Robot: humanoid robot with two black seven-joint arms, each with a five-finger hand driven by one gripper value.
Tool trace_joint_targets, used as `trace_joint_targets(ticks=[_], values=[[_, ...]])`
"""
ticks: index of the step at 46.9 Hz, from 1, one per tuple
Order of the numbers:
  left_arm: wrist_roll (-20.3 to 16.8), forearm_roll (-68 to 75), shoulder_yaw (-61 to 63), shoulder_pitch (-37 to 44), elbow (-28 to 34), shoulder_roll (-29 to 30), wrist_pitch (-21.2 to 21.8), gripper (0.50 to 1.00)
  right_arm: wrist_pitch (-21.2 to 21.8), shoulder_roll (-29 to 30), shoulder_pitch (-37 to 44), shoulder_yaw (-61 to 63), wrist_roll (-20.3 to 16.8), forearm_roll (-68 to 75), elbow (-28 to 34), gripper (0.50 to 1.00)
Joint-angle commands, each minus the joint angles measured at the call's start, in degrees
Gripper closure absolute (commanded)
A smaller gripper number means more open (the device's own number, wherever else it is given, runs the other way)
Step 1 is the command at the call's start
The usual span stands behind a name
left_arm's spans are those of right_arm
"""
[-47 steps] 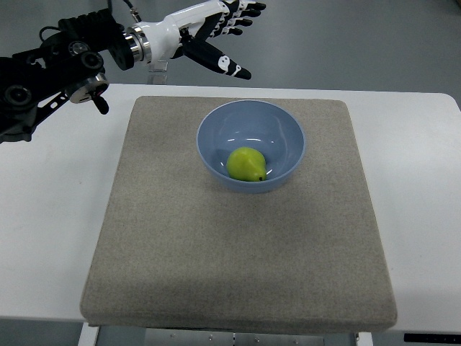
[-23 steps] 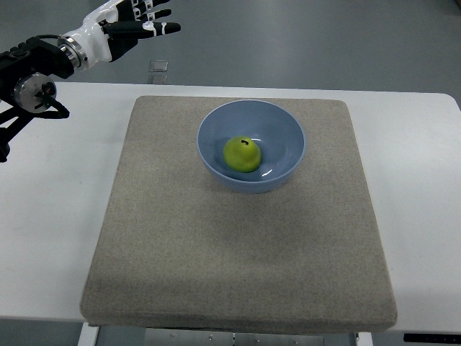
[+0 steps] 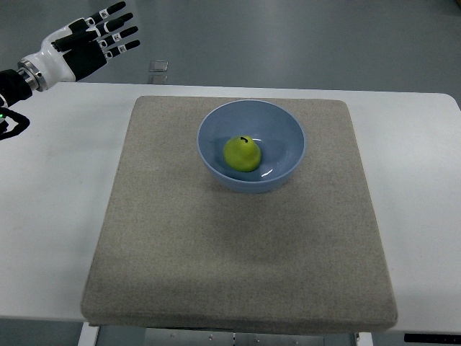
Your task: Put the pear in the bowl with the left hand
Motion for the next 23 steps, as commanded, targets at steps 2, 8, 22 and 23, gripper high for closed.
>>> trace_joint_targets(ticks=[2,8,22,23], values=[[2.4,-0.2,-3.7,1.6,0.1,-0.3,-0.5,0.506,0.0,0.0,0.0,0.0,0.0,0.0,0.0,0.574],[3.7,-2.3,-6.2,2.6,0.4,-0.3,-1.0,0.506,0.0,0.0,0.0,0.0,0.0,0.0,0.0,0.574],[4.1,-3.6,-6.3,4.2,1.9,-1.0,-0.8,0.506,0.0,0.0,0.0,0.0,0.0,0.0,0.0,0.574],[4.1,-3.5,-6.3,4.3,2.2,-1.0,-0.9,0.506,0.0,0.0,0.0,0.0,0.0,0.0,-0.1,0.574]])
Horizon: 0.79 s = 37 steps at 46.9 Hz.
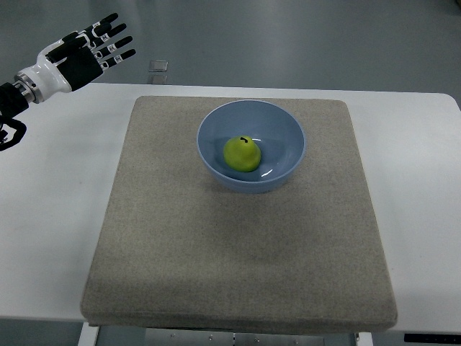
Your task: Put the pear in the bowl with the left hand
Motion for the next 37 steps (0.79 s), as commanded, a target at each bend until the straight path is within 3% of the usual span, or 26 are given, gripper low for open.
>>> trace_joint_targets(ticks=[1,21,37], values=[[-0.1,0.0,0.0,0.6,0.8,-0.3,0.0,0.506,0.0,0.0,0.0,0.0,0.0,0.0,0.0,0.574],[-0.5,0.8,-0.3,0.7,7.5,-0.3,-0.4,0.506,0.0,0.0,0.0,0.0,0.0,0.0,0.0,0.574],[-0.5,0.5,-0.3,-0.2,6.8,-2.5,-1.4,0.506,0.0,0.0,0.0,0.0,0.0,0.0,0.0,0.574]])
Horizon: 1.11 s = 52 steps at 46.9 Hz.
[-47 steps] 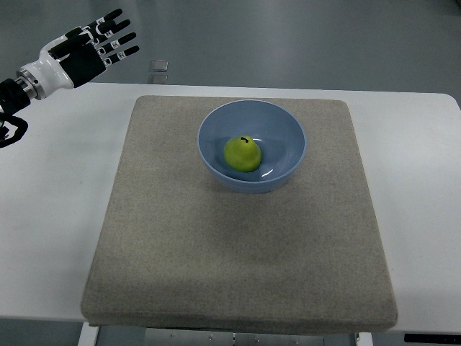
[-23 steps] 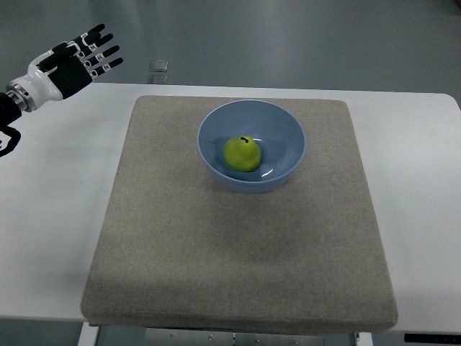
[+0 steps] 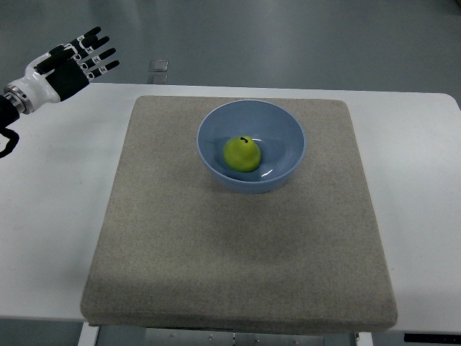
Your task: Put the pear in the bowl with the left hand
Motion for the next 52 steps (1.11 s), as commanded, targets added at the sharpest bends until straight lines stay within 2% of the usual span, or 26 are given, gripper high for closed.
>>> trace_joint_targets(ticks=[1,29,52], values=[[-0.1,-0.3,-0.2,-0.5,0.0,-0.3,0.0,0.506,0.0,0.0,0.0,0.0,0.0,0.0,0.0,0.574],[-0.9,-0.5,-0.1,-0.2,0.6,-6.0,0.0,0.506,0.7,0.0,-0.3,0.1,0.0,-0.4,0.4,0.574],[-0.9,0.1,0.1,-0.7,0.7,-6.2,0.0,0.506,0.1,0.0,-0.7,0.4,0.5,0.3,0.5,0.574]])
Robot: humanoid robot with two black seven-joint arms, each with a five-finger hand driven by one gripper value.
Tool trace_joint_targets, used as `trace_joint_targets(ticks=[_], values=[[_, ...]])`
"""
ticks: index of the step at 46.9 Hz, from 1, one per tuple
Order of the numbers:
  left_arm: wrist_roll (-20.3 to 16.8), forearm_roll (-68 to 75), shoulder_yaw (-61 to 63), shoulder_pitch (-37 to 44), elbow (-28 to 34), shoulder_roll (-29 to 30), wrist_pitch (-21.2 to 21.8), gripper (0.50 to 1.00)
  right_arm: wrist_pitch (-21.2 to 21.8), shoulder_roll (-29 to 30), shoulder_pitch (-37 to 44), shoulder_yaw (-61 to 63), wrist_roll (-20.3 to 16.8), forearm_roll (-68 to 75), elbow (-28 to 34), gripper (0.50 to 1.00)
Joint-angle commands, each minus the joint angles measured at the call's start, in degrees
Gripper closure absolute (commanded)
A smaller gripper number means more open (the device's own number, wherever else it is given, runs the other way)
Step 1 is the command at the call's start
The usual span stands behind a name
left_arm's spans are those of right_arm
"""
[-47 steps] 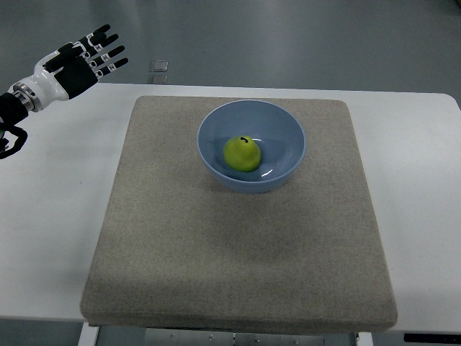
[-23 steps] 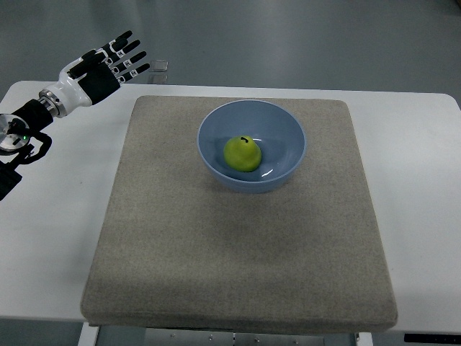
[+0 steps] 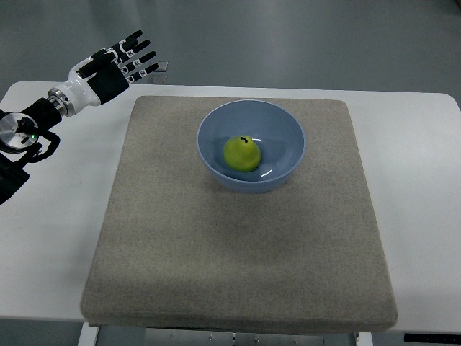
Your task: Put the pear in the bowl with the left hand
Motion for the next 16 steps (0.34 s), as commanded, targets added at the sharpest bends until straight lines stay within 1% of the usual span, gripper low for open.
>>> trace_joint_targets(ticks=[1,16], values=[[0.0,0.1,0.2,0.1,0.1,-0.1,0.0,0.506,-0.4,0.0,0.0,0.5,0.1,0.3,0.0,0.574],[0.0,0.1,0.5,0.3,0.1,-0.1,0.0,0.506,-0.6,0.0,0.0,0.5,0.0,1.8,0.1,0.574]])
